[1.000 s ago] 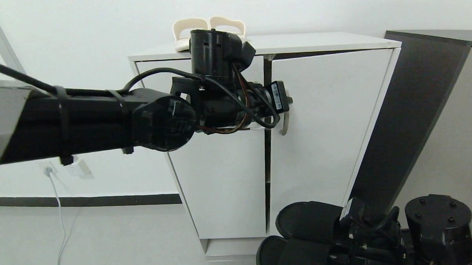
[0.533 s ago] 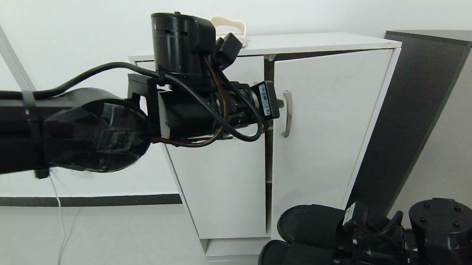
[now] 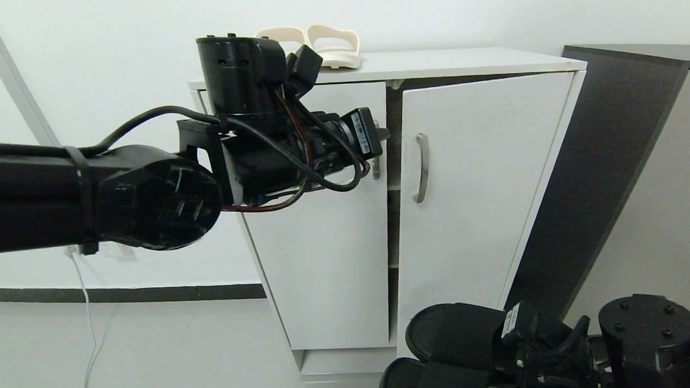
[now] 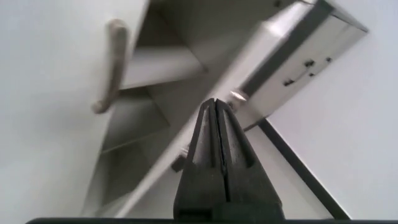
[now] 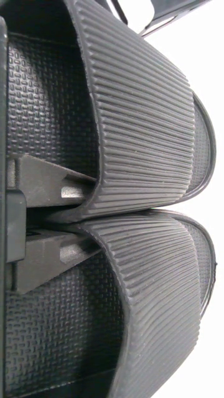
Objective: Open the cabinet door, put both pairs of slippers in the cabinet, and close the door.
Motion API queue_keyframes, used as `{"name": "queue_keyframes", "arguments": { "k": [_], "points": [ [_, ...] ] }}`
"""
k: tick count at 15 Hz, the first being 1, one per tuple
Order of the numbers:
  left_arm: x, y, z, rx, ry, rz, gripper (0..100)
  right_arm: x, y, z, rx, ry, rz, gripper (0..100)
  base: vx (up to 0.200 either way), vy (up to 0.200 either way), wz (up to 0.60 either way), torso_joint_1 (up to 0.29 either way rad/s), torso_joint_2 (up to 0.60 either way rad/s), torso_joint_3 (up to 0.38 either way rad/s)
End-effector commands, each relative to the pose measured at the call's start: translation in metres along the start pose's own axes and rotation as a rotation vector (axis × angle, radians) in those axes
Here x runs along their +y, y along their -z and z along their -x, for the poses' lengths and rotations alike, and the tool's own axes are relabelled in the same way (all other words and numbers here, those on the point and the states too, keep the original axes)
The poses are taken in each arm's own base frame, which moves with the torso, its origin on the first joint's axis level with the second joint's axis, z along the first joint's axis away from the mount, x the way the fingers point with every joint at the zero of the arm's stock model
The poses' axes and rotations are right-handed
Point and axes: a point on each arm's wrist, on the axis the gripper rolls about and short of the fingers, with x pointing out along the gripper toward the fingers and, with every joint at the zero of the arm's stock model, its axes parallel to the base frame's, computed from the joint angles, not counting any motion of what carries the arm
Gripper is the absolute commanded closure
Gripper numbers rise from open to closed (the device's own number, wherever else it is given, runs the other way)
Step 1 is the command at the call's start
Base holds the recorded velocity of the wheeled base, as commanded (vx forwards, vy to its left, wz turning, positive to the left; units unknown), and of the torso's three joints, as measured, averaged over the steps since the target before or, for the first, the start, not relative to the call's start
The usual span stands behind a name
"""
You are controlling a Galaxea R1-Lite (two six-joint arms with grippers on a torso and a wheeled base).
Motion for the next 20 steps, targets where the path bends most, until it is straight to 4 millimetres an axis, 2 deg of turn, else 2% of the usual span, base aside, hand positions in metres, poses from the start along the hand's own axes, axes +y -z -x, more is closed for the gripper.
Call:
{"name": "queue_keyframes", "arguments": {
  "k": [1, 3, 5, 10, 17, 20],
  "points": [
    [0.017, 0.006, -0.015, 0.014, -0.037, 0.008, 100, 0.000, 0.000, 0.000, 0.003, -0.002, 0.004, 100, 0.000, 0.000, 0.00, 0.000, 0.00, 0.000],
    [0.029, -0.001, -0.039, -0.025, -0.045, 0.007, 100, 0.000, 0.001, -0.001, 0.009, -0.003, 0.006, 100, 0.000, 0.000, 0.00, 0.000, 0.00, 0.000],
    [0.032, -0.002, -0.051, -0.023, -0.046, 0.016, 100, 0.001, 0.002, -0.002, 0.010, -0.004, 0.007, 100, 0.000, 0.000, 0.00, 0.000, 0.00, 0.000],
    [0.019, 0.001, -0.050, 0.046, 0.024, 0.038, 100, 0.002, 0.001, -0.002, 0.010, -0.008, 0.011, 100, 0.000, 0.000, 0.00, 0.000, 0.00, 0.000],
    [0.021, 0.002, -0.059, 0.064, 0.014, 0.042, 100, 0.006, 0.001, -0.001, 0.007, -0.019, 0.020, 100, 0.000, 0.000, 0.00, 0.000, 0.00, 0.000],
    [0.013, 0.013, -0.060, 0.097, 0.026, 0.045, 100, 0.007, 0.002, -0.001, 0.011, -0.025, 0.022, 100, -0.200, 0.000, 0.00, 0.007, 0.00, -0.001]
  ]
}}
